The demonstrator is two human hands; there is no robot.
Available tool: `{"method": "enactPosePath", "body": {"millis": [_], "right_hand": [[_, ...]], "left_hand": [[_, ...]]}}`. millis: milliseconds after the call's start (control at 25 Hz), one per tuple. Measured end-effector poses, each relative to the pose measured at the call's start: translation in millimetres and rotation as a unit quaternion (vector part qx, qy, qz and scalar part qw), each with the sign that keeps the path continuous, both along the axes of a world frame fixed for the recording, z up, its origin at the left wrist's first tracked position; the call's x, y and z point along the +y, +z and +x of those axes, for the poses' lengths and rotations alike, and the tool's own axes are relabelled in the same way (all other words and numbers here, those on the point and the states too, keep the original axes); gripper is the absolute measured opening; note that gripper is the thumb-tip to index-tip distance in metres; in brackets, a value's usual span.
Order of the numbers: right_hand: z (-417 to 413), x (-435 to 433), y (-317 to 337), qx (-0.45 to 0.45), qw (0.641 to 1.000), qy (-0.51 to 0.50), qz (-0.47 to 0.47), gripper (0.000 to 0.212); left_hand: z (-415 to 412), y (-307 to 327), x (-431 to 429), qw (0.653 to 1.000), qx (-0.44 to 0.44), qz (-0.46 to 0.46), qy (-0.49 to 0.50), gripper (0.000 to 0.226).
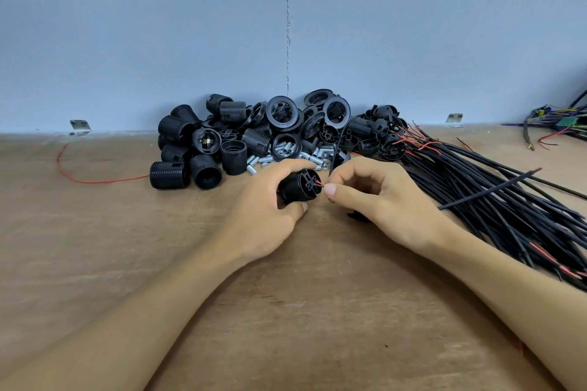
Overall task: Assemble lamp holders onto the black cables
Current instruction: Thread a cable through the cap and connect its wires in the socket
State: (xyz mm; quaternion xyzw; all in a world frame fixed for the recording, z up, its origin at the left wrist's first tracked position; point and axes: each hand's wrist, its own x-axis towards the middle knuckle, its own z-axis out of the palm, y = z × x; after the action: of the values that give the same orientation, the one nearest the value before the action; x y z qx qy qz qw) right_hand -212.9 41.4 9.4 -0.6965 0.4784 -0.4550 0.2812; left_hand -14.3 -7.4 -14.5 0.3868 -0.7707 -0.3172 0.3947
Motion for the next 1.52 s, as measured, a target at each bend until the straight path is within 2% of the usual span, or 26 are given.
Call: {"method": "enactPosePath", "body": {"millis": [360,1040,1520], "right_hand": [[2.3,-4.7,-6.7,0.003,0.999,-0.040,0.000,0.017],[0.8,-0.3,-0.9,-0.022,1.000,-0.009,0.010,0.015],[4.3,-0.8,-2.0,0.018,0.999,-0.044,-0.001,0.015]], "left_hand": [[-2.8,-2.6,0.3,1.000,0.000,-0.018,-0.014,0.057],[-1.1,-2.8,1.3,0.995,-0.030,-0.097,0.018,0.058],[-0.7,1.4,5.0,0.983,-0.086,-0.155,0.035,0.058]]}}
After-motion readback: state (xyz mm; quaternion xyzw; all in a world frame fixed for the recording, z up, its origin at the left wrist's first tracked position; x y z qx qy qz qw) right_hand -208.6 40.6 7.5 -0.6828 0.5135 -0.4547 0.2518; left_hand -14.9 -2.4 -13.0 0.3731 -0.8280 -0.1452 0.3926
